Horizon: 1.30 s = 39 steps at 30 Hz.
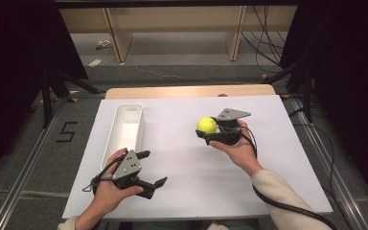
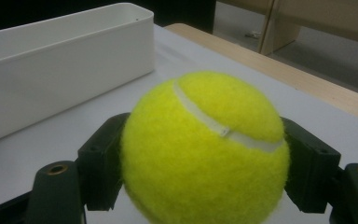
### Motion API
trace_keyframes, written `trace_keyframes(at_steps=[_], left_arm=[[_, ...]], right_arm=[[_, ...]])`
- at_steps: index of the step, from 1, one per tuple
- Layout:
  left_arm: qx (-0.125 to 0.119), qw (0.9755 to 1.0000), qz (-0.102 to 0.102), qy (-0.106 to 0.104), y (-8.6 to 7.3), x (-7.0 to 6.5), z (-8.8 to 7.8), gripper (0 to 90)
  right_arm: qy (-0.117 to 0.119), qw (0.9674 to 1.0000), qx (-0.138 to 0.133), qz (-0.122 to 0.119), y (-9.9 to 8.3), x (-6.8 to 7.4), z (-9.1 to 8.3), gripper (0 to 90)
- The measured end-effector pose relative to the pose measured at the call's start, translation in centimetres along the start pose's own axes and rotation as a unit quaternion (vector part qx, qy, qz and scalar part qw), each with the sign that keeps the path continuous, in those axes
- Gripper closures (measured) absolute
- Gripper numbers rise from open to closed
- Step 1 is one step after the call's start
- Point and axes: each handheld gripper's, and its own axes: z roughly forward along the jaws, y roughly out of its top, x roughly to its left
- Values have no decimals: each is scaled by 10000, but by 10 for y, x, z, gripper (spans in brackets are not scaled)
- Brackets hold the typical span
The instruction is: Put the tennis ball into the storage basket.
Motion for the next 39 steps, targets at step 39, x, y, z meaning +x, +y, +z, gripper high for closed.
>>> trace_keyframes(at_steps=[39], left_arm=[[5,10000,3,-5,0,0,0,0]], right_arm=[[101,9998,-150,-58,12,10,7,268]])
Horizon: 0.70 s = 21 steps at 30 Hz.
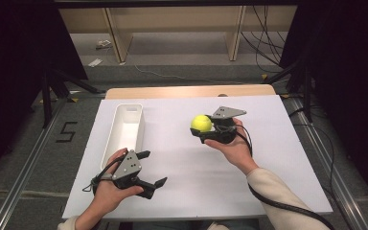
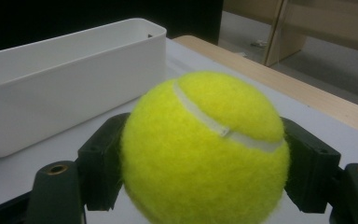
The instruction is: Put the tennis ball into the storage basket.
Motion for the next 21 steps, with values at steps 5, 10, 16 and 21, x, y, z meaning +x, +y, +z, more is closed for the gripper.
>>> trace_keyframes(at_steps=[5,10,16,21], left_arm=[[-1,10000,-3,4,0,0,0,1],[-4,10000,-6,4,0,0,0,1],[-4,10000,-6,2,0,0,0,1],[-1,10000,-9,-2,0,0,0,1]], right_arm=[[16,10000,-3,-4,1,1,1,268],[28,10000,-15,11,2,2,2,268],[38,10000,-26,9,2,2,3,268],[50,10000,-36,15,3,2,4,268]])
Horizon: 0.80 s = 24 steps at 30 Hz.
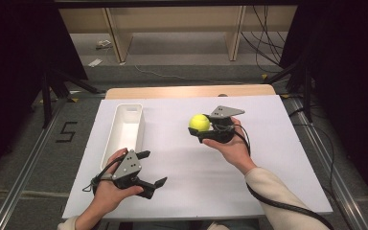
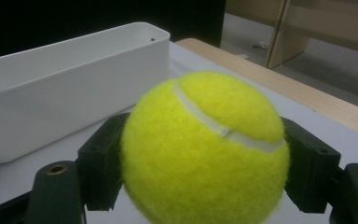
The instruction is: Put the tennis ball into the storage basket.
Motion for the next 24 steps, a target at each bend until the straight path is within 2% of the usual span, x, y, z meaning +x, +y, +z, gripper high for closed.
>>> trace_keyframes(at_steps=[24], left_arm=[[5,10000,2,-1,0,0,0,1]], right_arm=[[75,10000,-18,-23,4,5,6,268]])
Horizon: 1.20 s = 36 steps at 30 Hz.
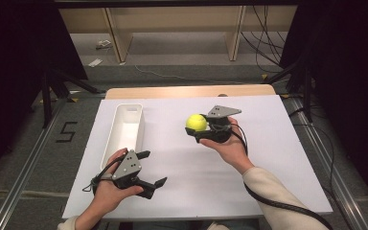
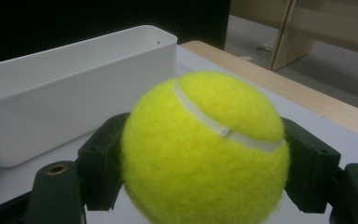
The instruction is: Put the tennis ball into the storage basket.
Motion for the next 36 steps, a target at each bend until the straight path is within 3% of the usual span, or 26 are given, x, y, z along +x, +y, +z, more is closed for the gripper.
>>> trace_keyframes(at_steps=[36], left_arm=[[-1,10000,4,-6,0,0,0,1]], right_arm=[[78,9999,-67,-7,7,6,9,268]])
